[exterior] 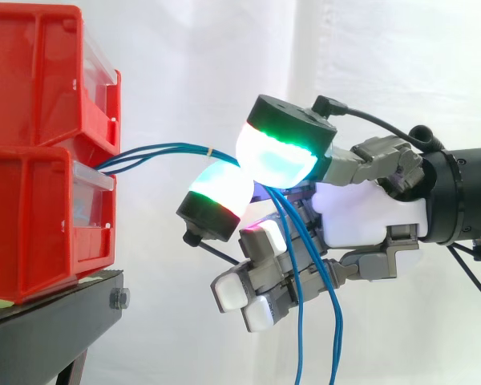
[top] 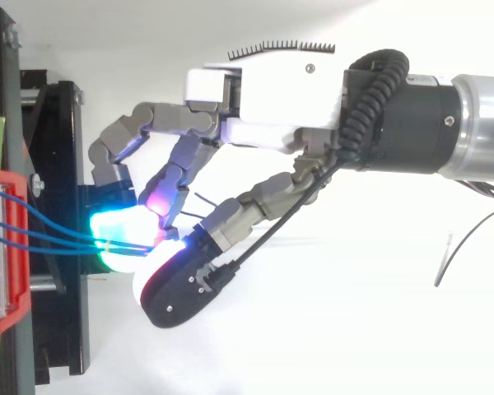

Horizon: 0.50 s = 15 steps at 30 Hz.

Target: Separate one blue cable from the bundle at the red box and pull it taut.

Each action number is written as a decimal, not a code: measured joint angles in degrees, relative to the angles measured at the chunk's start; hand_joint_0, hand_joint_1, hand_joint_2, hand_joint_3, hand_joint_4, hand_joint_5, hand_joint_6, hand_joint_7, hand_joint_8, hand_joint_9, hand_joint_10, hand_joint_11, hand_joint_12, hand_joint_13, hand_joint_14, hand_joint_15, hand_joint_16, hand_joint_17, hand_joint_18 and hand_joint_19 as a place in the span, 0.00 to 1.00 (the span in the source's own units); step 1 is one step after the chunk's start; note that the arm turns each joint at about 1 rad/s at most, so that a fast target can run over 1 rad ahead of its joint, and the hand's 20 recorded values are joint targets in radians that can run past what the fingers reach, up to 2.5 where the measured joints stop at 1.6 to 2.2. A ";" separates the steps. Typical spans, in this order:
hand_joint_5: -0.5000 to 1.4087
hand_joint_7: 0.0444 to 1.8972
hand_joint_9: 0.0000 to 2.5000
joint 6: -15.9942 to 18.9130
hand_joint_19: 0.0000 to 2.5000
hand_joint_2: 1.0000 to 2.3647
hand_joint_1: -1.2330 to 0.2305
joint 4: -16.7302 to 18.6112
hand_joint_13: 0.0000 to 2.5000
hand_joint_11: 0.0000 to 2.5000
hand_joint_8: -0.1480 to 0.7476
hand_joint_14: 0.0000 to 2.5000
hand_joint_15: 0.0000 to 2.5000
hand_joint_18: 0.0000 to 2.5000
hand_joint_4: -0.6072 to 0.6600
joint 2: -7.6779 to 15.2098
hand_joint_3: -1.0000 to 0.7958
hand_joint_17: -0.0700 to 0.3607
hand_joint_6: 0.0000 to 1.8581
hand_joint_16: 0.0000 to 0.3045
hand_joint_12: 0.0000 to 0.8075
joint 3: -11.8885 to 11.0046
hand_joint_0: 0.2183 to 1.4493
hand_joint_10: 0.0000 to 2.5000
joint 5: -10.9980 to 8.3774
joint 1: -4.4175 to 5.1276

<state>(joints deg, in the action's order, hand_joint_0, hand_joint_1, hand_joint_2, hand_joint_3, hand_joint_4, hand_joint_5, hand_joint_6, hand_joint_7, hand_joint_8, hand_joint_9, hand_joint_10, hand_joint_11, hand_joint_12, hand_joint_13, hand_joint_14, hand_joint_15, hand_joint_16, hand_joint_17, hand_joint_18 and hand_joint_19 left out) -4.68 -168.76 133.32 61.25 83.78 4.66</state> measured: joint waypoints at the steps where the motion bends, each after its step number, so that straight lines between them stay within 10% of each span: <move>1: 0.21 0.62 0.45 0.04 0.23 0.00 0.41 -0.04 0.34 0.30 0.54 0.01 0.19 0.25 0.52 0.00 0.28 0.32 0.40 0.10 0.39 0.00 0.29 0.01 0.02 0.00; 15: 0.20 0.61 0.42 0.18 0.23 0.01 0.32 -0.14 0.32 0.31 0.54 0.01 0.19 0.23 0.44 -0.02 0.41 0.33 0.42 0.10 0.40 0.01 0.31 0.01 0.15 0.00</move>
<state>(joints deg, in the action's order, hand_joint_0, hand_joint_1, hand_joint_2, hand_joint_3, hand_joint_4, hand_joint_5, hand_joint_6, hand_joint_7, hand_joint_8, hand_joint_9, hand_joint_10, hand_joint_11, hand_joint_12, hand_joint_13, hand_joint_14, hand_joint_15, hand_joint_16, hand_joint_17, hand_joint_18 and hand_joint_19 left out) -4.50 -168.90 133.30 61.26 83.93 4.66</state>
